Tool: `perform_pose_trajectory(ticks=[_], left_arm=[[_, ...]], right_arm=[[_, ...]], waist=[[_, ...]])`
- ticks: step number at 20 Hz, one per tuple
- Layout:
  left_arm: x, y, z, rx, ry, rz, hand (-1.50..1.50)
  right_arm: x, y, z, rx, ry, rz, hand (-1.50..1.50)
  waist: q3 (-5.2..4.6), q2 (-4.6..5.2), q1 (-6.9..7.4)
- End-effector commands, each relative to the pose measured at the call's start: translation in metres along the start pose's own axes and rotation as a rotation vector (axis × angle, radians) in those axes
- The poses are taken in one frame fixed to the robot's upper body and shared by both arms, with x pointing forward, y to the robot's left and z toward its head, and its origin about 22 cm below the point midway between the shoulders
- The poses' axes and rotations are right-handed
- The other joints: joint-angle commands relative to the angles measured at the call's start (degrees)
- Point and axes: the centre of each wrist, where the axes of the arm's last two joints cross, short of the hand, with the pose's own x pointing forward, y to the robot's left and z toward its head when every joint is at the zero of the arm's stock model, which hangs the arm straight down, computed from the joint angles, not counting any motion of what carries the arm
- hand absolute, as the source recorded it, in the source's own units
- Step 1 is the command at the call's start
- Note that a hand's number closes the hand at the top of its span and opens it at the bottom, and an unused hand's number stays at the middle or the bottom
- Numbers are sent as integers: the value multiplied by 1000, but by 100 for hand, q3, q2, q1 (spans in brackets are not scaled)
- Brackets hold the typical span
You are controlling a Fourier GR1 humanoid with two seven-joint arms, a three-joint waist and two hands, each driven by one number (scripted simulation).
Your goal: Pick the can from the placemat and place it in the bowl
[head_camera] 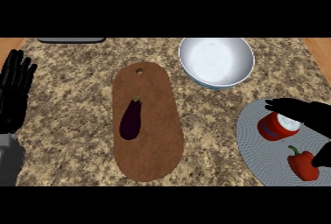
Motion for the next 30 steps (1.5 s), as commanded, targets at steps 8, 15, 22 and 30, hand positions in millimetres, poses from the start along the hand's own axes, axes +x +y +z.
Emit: perform_pose_trajectory(ticks=[8, 15, 22, 30], left_arm=[[-2, -1, 17, -11, 0, 21, 0], [14, 4, -4, 1, -6, 9, 0], [-5, -14, 2, -6, -1, 10, 0], [-8, -17, -2, 8, -11, -6, 0]], right_arm=[[-27, 40, -21, 47, 24, -24, -150], [-21, 30, -23, 77, 77, -13, -150], [-30, 35, -44, -46, -6, 25, 150], [-23, 35, -53, -98, -50, 54, 150]], waist=[[2, 7, 39], [0, 1, -5], [2, 9, 21], [0, 5, -9]])
